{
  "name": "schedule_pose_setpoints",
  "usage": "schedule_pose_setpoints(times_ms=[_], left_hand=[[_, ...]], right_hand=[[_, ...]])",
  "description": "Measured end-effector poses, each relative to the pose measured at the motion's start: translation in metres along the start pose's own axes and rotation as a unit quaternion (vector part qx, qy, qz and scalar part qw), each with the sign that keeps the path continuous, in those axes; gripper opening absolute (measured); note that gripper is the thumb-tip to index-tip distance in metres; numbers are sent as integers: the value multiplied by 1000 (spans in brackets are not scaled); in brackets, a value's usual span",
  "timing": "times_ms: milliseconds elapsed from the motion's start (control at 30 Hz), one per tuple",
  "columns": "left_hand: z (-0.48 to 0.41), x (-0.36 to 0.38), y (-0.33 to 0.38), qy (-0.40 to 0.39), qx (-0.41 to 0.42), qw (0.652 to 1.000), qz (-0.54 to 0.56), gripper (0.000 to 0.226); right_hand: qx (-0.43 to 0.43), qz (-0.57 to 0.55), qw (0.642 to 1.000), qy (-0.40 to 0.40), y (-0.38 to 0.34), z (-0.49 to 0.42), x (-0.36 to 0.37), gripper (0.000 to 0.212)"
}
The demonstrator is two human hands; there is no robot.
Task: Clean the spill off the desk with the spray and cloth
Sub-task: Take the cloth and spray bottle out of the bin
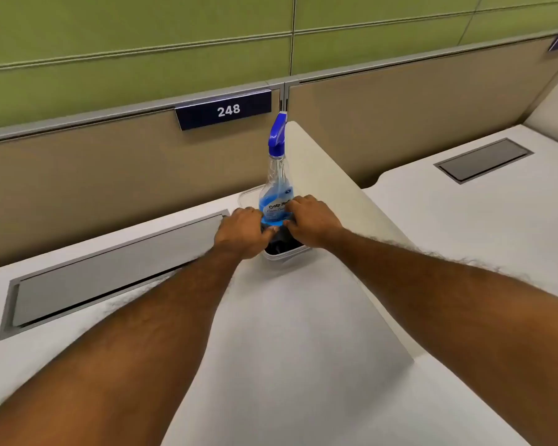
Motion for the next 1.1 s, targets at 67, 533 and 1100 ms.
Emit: schedule_pose_setpoints(times_ms=[67,533,1100], left_hand=[[-13,9,2,-35,18,996,-81,54],[-36,42,7,-38,53,989,-134,40],[24,-33,12,216,-8,897,385,38]], right_hand=[[-8,57,998,-31,2,-13,6,34],[-73,217,970,-79,17,-40,45,38],[6,62,993,100,4,-1,-31,32]])
Point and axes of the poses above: each hand's wrist, its own z-axis away from the middle knuckle, its own x-axis out of the palm, y = z × x, the point moved 1 cm from there along -z, towards the middle knuckle, and after that the axes turned 10 degrees about y, right-handed, at the moved point
